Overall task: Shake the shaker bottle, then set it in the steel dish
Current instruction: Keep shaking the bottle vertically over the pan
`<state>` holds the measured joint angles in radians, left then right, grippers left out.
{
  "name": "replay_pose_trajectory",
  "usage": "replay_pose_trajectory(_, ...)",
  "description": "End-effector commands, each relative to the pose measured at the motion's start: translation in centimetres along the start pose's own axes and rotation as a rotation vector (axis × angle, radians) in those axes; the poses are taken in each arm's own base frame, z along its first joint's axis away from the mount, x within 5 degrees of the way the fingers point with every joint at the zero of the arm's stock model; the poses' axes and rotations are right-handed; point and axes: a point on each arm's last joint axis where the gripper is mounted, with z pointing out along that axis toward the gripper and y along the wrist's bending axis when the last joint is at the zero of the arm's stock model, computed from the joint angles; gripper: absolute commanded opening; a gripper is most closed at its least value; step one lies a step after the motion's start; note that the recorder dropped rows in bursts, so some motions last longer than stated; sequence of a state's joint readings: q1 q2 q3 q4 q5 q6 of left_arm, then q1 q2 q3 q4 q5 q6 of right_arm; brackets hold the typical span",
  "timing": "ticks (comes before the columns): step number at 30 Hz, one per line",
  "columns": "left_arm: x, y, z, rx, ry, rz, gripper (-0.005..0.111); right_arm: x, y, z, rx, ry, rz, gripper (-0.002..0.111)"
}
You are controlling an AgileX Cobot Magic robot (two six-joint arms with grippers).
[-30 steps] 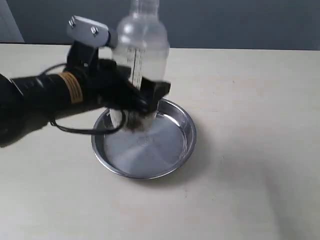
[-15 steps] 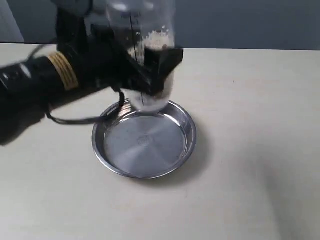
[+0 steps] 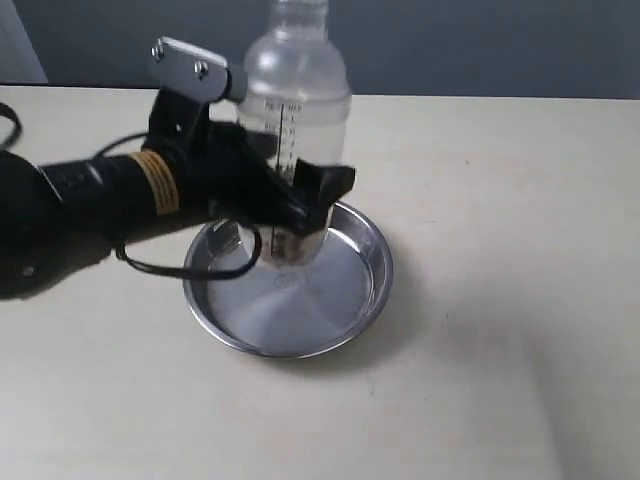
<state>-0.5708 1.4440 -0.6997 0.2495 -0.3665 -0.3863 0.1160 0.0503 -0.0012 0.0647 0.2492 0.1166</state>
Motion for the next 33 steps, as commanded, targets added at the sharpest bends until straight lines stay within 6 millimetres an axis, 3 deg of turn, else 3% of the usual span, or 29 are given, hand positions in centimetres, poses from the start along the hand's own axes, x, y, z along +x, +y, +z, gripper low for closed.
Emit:
replay_pose_trajectory(1,-6.2,-1.2,-2.3,0.034,-0.211,0.080,0.000,-0.1,0.0,0.0,-0.002,-0.008,-0.004,-0.001)
replay_pose_trajectory(4,1.7,0.4,0.9,-0.012,0.072,0.021,0.000,-0.1,0.0,0.0,-0.002,-0.008,-0.004,-0.001)
replay_pose_trajectory(5,2.7,0.6,1.2,-0.009,0.068,-0.020,0.000,-0.1,0.0,0.0,-0.002,-0.008,-0.004,-0.001)
replay_pose_trajectory(6,2.5,0.4,1.2,0.013,0.026,-0.033,0.000,-0.1,0.0,0.0,-0.002,-0.008,-0.004,-0.001)
replay_pose_trajectory(10,-3.7,-1.2,-1.4,0.093,-0.208,0.037,0.000,-0.1,0.0,0.0,-0.002,-0.008,-0.004,-0.001)
replay_pose_trajectory(11,-3.6,-1.0,-1.5,0.073,-0.180,0.025,0.000,-0.1,0.0,0.0,-0.002,-0.008,-0.004,-0.001)
replay_pose_trajectory(15,4.1,1.0,0.9,-0.013,0.144,0.020,0.000,-0.1,0.0,0.0,-0.002,-0.008,-0.004,-0.001)
replay_pose_trajectory(17,2.6,1.1,0.7,-0.001,0.064,0.017,0.000,-0.1,0.0,0.0,-0.002,-0.008,-0.004,-0.001)
replay_pose_trajectory(19,-2.1,0.4,-0.8,0.027,-0.120,0.041,0.000,-0.1,0.0,0.0,-0.002,-0.008,-0.004,-0.001)
replay_pose_trajectory(20,-5.4,-0.2,-2.1,0.039,-0.235,0.062,0.000,-0.1,0.0,0.0,-0.002,-0.008,-0.004,-0.001)
replay_pose_trajectory(22,-7.7,-0.6,-3.4,0.035,-0.296,0.081,0.000,-0.1,0.0,0.0,-0.002,-0.008,-0.004,-0.001)
replay_pose_trajectory(24,-5.8,-0.1,-2.4,-0.002,-0.171,0.055,0.000,-0.1,0.0,0.0,-0.002,-0.008,-0.004,-0.001)
replay_pose_trajectory(26,-0.6,0.8,-0.4,-0.029,0.022,-0.004,0.000,-0.1,0.0,0.0,-0.002,-0.008,-0.004,-0.001)
replay_pose_trajectory(27,1.0,1.0,0.0,-0.027,0.052,-0.033,0.000,0.0,0.0,0.0,-0.002,-0.006,-0.004,-0.001)
replay_pose_trajectory(28,1.3,0.9,0.0,-0.009,0.031,-0.051,0.000,0.0,0.0,0.0,-0.002,-0.006,-0.004,-0.001)
replay_pose_trajectory(30,-1.2,0.0,-0.9,0.058,-0.113,-0.004,0.000,0.0,0.0,0.0,-0.002,-0.006,-0.002,-0.001)
replay_pose_trajectory(32,-5.9,-1.0,-2.9,0.089,-0.299,0.078,0.000,0.0,0.0,0.0,-0.002,-0.006,-0.002,-0.001)
replay_pose_trajectory(33,-7.2,-1.1,-3.5,0.073,-0.332,0.106,0.000,0.0,0.0,0.0,-0.002,-0.006,-0.002,-0.001)
